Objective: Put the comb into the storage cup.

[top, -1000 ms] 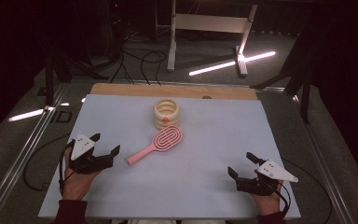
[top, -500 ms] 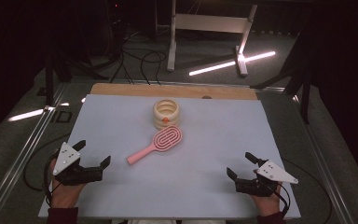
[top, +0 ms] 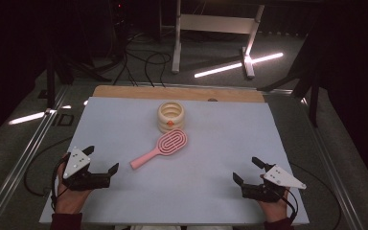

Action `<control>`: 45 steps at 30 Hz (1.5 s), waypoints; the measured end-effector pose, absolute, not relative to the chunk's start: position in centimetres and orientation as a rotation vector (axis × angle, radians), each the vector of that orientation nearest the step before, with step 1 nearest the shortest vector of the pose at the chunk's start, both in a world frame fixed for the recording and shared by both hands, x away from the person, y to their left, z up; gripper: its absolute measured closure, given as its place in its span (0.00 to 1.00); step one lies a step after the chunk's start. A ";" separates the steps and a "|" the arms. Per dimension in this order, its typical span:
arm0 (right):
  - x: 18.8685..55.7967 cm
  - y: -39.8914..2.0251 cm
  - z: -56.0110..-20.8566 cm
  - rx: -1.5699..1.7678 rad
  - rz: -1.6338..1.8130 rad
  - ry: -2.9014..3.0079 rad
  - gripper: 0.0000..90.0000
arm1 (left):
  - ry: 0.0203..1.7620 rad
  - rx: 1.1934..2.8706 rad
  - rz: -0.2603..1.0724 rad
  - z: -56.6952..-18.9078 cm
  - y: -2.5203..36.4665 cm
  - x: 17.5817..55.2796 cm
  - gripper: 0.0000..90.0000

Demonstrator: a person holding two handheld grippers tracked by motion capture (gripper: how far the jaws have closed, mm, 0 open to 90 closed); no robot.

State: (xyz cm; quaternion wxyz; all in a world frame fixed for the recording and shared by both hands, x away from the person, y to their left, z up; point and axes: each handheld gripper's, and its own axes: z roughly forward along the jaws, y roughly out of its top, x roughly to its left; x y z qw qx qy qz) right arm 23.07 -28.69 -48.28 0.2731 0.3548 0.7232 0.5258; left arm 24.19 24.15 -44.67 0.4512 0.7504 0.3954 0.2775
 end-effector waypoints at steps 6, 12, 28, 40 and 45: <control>23.0 -28.8 -48.3 0.964 1.417 1.939 0.10 | 0.965 1.889 0.697 -43.7 23.6 24.4 0.00; 23.1 -28.8 -48.4 0.971 1.418 1.940 0.10 | 0.949 1.918 0.708 -42.9 23.3 25.0 0.00; 23.0 -28.9 -48.4 0.974 1.417 1.939 0.10 | 0.874 2.045 0.668 -42.0 20.2 28.0 0.00; 23.0 -28.9 -48.3 0.970 1.418 1.938 0.10 | 0.839 2.148 0.625 -42.6 18.2 30.1 0.00; 23.1 -29.0 -48.3 0.970 1.417 1.936 0.10 | 0.843 2.167 0.604 -42.9 17.8 30.8 0.00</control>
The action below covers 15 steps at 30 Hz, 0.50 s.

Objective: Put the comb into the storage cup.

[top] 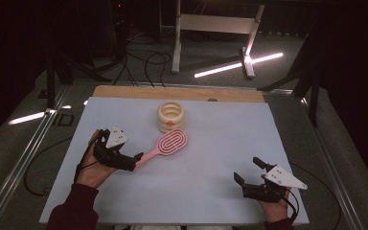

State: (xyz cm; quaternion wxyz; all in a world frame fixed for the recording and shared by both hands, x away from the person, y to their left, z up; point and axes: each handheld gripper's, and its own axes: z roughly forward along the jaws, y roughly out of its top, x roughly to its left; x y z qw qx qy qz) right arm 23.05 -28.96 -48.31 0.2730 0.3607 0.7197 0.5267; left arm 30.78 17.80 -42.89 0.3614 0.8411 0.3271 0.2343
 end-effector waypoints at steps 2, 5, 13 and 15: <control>23.1 -28.9 -48.3 0.971 1.418 1.937 0.10 | 0.842 2.184 0.600 -43.0 17.6 31.0 0.00; 23.1 -28.9 -48.3 0.969 1.418 1.938 0.10 | 0.840 2.201 0.592 -43.2 17.3 31.4 0.00; 23.1 -28.9 -48.3 0.970 1.418 1.938 0.10 | 0.822 2.250 0.573 -43.7 16.3 32.3 0.00; 23.1 -28.9 -48.3 0.970 1.419 1.938 0.10 | 0.821 2.259 0.565 -43.9 16.0 32.5 0.00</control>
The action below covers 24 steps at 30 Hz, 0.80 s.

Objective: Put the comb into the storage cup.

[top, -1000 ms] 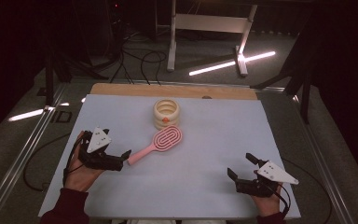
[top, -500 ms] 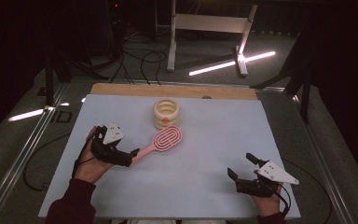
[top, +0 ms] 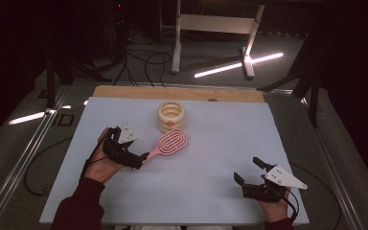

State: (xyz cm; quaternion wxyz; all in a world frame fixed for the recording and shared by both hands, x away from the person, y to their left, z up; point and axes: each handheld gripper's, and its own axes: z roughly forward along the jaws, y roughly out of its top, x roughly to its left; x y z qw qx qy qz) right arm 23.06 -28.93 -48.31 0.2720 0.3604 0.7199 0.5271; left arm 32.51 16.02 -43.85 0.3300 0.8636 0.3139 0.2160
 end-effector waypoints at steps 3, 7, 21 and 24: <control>23.1 -29.0 -48.3 0.969 1.418 1.939 0.10 | 0.818 2.273 0.560 -44.1 15.7 32.8 0.00; 23.1 -29.0 -48.3 0.972 1.417 1.937 0.10 | 0.815 2.286 0.542 -44.4 15.5 33.2 0.00; 23.1 -28.9 -48.4 0.971 1.418 1.941 0.10 | 0.815 2.343 0.481 -45.5 14.6 34.5 0.00; 23.1 -28.9 -48.4 0.972 1.416 1.941 0.10 | 0.816 2.357 0.472 -45.7 14.4 34.7 0.00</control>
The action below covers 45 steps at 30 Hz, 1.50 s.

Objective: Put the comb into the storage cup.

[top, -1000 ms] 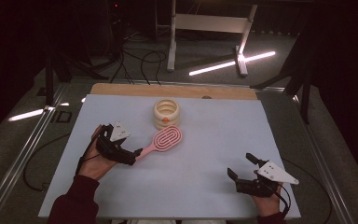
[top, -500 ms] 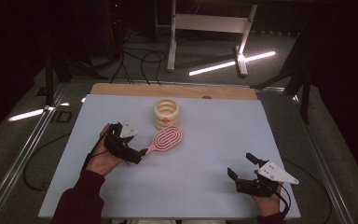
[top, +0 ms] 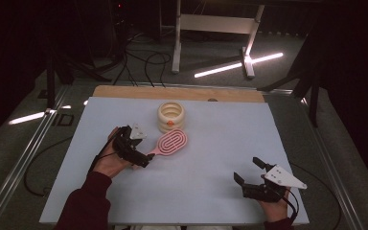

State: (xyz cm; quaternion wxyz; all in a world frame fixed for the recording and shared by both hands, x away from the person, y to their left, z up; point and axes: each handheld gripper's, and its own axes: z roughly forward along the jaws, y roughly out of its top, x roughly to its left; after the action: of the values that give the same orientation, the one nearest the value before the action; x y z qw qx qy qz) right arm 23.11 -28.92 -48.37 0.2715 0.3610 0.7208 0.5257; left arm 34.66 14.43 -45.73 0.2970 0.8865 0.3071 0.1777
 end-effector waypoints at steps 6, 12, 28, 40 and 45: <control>23.1 -28.9 -48.4 0.972 1.412 1.943 0.10 | 0.818 2.374 0.457 -46.2 14.2 35.1 0.00; 23.1 -28.9 -48.4 0.974 1.413 1.943 0.10 | 0.827 2.389 0.440 -46.7 14.1 35.4 0.00; 23.1 -28.9 -48.4 0.972 1.413 1.942 0.10 | 0.839 2.419 0.406 -47.8 13.6 36.0 0.00; 23.1 -29.0 -48.4 0.972 1.413 1.942 0.10 | 0.861 2.446 0.379 -48.7 13.2 36.4 0.00; 23.1 -29.0 -48.4 0.973 1.412 1.942 0.10 | 0.874 2.462 0.362 -48.9 13.1 36.6 0.01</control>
State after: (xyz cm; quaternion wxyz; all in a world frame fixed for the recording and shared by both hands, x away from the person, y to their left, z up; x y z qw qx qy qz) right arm 23.12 -28.97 -48.36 0.2720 0.3613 0.7213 0.5245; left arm 36.61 13.13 -48.93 0.2494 0.9039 0.3210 0.1331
